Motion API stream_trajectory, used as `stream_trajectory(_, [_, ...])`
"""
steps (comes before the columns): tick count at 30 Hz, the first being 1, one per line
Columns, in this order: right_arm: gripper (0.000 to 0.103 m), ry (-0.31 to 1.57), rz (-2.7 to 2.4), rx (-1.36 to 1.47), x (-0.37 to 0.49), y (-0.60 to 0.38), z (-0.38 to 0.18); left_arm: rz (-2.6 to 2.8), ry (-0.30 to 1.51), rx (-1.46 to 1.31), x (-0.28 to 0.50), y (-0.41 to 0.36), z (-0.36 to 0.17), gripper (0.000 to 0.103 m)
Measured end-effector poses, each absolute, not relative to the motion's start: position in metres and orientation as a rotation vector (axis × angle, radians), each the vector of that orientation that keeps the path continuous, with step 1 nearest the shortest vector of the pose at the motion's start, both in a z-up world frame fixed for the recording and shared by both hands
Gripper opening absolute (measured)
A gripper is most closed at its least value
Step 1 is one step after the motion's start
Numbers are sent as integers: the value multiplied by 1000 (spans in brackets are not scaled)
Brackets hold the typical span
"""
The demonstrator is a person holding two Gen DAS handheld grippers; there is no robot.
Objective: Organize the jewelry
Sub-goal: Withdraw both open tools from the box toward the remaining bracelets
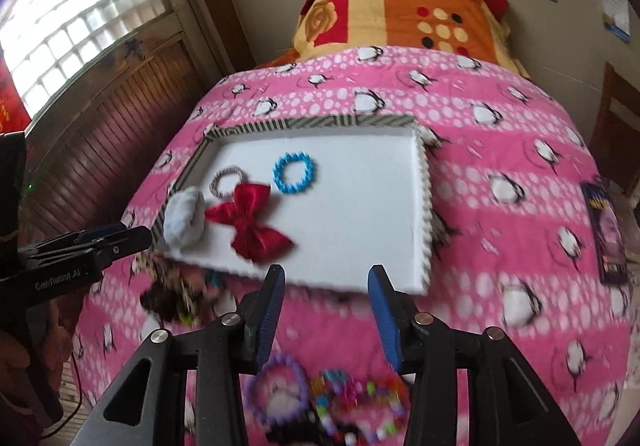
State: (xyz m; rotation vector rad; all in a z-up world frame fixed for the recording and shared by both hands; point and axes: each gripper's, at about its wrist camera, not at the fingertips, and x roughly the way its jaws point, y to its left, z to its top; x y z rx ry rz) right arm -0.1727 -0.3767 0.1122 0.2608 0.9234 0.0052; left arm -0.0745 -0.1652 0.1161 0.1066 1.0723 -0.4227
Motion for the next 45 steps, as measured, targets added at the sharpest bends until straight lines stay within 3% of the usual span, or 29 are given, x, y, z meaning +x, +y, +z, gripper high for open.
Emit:
stream_trajectory(19, [42,997,-32,275,-271,-401,88,-490,1153,173,-162,-205,93,55])
stream_trajectory(45, [42,1015,-53,269,-286,-416,82,-490,1185,187,-179,-220,83,55])
